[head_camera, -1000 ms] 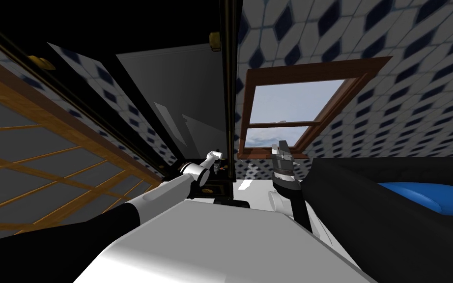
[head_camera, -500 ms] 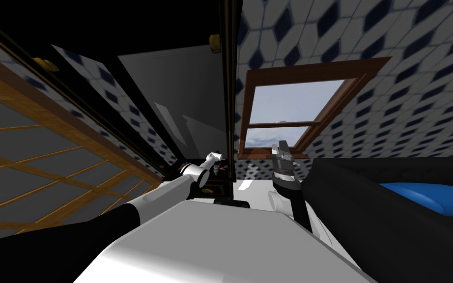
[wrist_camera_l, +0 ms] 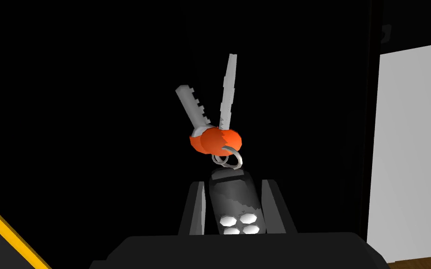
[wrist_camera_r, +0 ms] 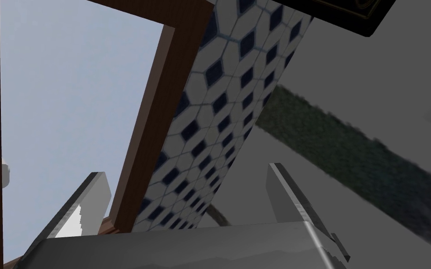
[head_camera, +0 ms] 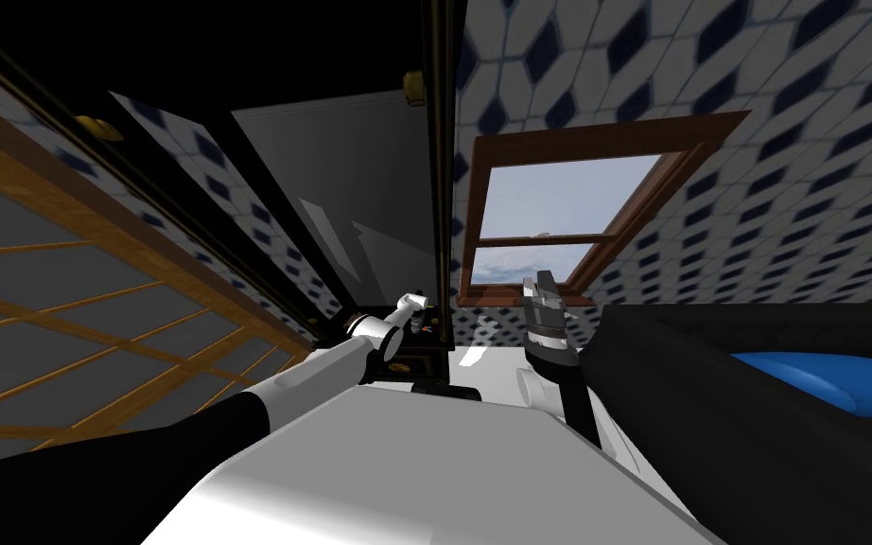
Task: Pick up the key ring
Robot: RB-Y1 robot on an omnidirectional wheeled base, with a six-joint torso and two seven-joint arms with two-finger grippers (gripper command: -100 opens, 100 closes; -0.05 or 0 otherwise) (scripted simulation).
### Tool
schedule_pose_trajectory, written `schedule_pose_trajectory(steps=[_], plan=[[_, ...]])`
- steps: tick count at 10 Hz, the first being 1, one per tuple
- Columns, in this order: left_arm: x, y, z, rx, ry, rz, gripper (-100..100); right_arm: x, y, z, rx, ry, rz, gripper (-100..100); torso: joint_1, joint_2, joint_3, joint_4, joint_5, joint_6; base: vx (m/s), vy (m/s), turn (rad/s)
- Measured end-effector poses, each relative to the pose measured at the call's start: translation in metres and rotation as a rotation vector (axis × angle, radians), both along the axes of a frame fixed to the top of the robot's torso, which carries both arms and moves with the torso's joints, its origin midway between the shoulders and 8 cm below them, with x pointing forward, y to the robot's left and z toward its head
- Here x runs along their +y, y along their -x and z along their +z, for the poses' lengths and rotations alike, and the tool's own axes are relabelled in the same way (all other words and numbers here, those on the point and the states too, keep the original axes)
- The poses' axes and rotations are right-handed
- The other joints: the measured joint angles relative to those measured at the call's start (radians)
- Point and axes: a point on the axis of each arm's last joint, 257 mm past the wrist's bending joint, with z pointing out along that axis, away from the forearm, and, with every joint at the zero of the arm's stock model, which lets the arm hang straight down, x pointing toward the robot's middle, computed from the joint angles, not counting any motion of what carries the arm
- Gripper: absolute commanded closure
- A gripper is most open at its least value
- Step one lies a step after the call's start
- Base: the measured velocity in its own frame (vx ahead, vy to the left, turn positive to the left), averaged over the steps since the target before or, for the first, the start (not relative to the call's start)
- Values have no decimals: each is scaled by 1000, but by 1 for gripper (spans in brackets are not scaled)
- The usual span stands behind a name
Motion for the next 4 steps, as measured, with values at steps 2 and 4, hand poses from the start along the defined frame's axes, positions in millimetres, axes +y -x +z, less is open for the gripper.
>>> schedule_pose_trajectory(steps=[2,4], plan=[[-1,-4,8,-2,0,-1,100,0,0,0,0,0,0,0,0,-1,0,1,0,1,5,0,-20],[-3,-8,14,-1,0,-4,0,0,0,0,0,0,0,0,0,0,0,0,0,0,0,0,0]])
